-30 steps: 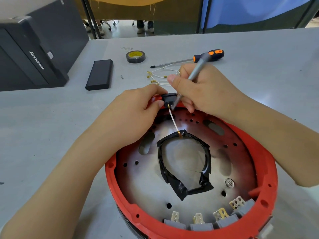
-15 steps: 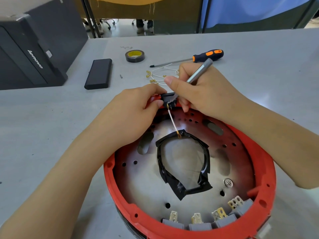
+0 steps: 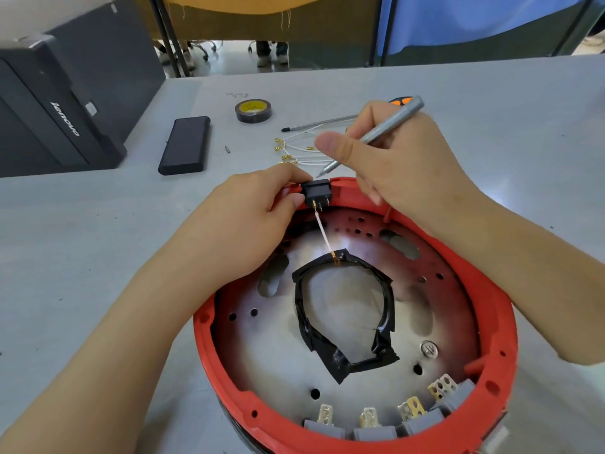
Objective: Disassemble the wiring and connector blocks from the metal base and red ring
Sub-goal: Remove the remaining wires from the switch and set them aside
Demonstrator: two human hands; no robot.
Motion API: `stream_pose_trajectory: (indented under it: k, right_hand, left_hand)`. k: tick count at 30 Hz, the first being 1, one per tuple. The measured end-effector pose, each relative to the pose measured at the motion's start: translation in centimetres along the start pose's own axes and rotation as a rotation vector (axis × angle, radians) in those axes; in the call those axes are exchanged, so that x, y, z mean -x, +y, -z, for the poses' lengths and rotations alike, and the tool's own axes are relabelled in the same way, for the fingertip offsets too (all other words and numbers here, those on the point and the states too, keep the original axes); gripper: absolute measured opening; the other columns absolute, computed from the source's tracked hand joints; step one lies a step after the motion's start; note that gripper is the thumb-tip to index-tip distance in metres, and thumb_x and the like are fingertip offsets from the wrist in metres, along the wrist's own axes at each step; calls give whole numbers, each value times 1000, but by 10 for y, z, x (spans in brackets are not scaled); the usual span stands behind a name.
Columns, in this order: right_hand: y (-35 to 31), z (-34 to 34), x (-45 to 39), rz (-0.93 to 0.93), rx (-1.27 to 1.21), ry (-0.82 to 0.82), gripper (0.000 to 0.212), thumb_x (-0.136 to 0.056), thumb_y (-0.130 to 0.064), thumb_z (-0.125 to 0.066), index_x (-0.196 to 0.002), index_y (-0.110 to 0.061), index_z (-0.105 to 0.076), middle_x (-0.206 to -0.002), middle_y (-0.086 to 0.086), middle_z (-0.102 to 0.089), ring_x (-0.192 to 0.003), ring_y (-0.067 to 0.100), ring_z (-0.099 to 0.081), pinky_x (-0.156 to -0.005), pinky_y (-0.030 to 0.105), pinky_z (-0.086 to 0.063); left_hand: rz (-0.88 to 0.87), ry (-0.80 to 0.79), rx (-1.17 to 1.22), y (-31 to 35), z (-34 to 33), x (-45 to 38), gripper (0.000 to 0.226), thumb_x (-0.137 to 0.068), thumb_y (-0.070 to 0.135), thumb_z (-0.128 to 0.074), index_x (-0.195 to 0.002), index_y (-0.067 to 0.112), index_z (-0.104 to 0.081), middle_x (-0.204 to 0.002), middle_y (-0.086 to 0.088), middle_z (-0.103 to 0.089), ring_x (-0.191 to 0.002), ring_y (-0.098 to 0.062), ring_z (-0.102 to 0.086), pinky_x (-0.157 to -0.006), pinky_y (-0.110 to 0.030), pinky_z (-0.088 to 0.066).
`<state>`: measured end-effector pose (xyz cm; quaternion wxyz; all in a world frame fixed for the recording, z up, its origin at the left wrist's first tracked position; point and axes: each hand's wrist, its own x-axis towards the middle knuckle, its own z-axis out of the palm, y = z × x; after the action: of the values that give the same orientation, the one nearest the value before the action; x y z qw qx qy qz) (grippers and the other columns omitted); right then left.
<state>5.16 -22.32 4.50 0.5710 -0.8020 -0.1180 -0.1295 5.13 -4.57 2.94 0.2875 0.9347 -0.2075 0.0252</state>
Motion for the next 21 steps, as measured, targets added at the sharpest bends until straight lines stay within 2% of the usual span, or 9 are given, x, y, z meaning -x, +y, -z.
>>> stream_pose_trajectory:
  k: [3, 6, 11, 13, 17, 21]
  right_hand:
    - [-5, 5, 0, -75, -115, -33, 24, -89, -26, -66, -70, -15, -59, -51, 1, -60, -36, 14, -43, -39, 17, -33]
    - [-9, 15, -9, -192, -166, -100, 30, -94, -27, -57, -69, -14, -66, -51, 2, -59, -36, 13, -40, -37, 16, -27]
    - [1, 14, -2, -191, -207, -125, 21, -92, -11, -58, -72, -10, -49, -46, 4, -54, -34, 14, -33, -36, 20, -24]
    - [4, 14, 2, -164, -224, -108, 26, -89, -9, -62, -69, -12, -45, -47, 5, -55, -35, 13, -33, -38, 23, -26]
    - [9, 17, 0, -109, -73, -66, 34, -80, -14, -71, -57, -18, -45, -45, 2, -53, -35, 9, -38, -43, 24, -31]
    - [11, 13, 2, -89, 26, -123, 32, -78, -22, -71, -56, -23, -48, -46, 0, -58, -36, 9, -42, -43, 23, -35]
  left_hand:
    - [-1, -6, -13, 0, 0, 0, 26, -97, 26, -44, -117, 38, -56, -94, 13, -64, -86, -9, -54, -72, -23, -37]
    - [6, -13, -5, 1, 0, 0, 25, -97, 26, -45, -114, 40, -56, -95, 15, -64, -87, -8, -55, -72, -22, -38]
    - [25, -10, 12, 0, 0, 0, 24, -96, 28, -45, -113, 42, -57, -95, 20, -63, -88, -3, -54, -77, -12, -39]
    - [23, -12, 11, 0, 0, -1, 24, -95, 29, -46, -112, 42, -57, -94, 20, -63, -87, -1, -54, -78, -12, -39]
    - [15, -16, -1, 1, 0, -1, 23, -94, 32, -47, -112, 43, -57, -90, 19, -64, -86, -1, -55, -77, -20, -43]
    - [14, -20, -7, 1, 0, 0, 25, -93, 33, -46, -115, 41, -56, -91, 19, -64, -86, 0, -56, -77, -21, -44]
